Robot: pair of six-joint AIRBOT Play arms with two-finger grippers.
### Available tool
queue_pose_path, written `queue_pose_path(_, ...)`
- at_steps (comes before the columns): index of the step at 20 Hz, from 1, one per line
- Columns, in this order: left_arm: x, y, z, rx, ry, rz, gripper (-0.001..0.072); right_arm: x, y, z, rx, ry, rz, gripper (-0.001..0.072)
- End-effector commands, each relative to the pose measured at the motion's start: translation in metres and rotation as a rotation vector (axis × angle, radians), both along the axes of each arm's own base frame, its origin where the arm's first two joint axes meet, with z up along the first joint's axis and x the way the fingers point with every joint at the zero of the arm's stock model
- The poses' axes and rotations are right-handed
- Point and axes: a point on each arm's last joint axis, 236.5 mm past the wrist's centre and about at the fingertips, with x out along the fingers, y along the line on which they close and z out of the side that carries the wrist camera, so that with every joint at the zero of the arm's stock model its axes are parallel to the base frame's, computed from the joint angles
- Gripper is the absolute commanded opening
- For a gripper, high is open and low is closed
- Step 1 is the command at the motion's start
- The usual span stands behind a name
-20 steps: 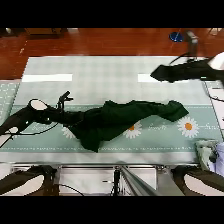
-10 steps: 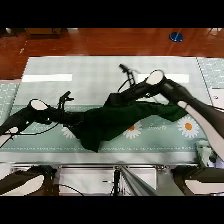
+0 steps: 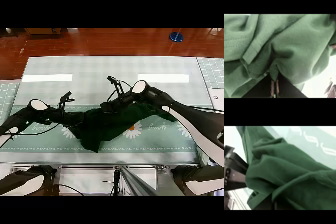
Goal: Fold the shirts.
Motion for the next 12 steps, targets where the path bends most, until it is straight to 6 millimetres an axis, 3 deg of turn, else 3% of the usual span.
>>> queue_pose_path(1, 0.003, -0.001, 0.007, -0.006, -0.029, -0.016, 0.0025, 0.018, 0.001, 0.028, 0.056, -0.069, -0.021, 0.0023)
queue_pose_path(3, 0.022, 0.001, 0.032, -0.022, -0.107, -0.009, 0.0024, 0.035, -0.014, 0.074, 0.082, -0.168, -0.011, 0.0022)
queue_pose_path(5, 0.062, 0.016, 0.088, -0.04, -0.269, 0.04, 0.0024, 0.059, -0.048, 0.13, 0.071, -0.295, -0.042, 0.0022)
queue_pose_path(7, 0.105, 0.05, 0.168, -0.036, -0.477, 0.151, 0.0024, 0.081, -0.104, 0.185, 0.002, -0.424, -0.128, 0.0022)
queue_pose_path(9, 0.133, 0.107, 0.273, 0.007, -0.738, 0.301, 0.0024, 0.091, -0.176, 0.23, -0.13, -0.548, -0.236, 0.0022)
queue_pose_path(11, 0.13, 0.157, 0.37, 0.076, -0.963, 0.437, 0.0024, 0.087, -0.248, 0.272, -0.255, -0.65, -0.376, 0.0022)
queue_pose_path(12, 0.12, 0.174, 0.408, 0.111, -1.047, 0.48, 0.0024, 0.079, -0.275, 0.295, -0.281, -0.7, -0.443, 0.0022)
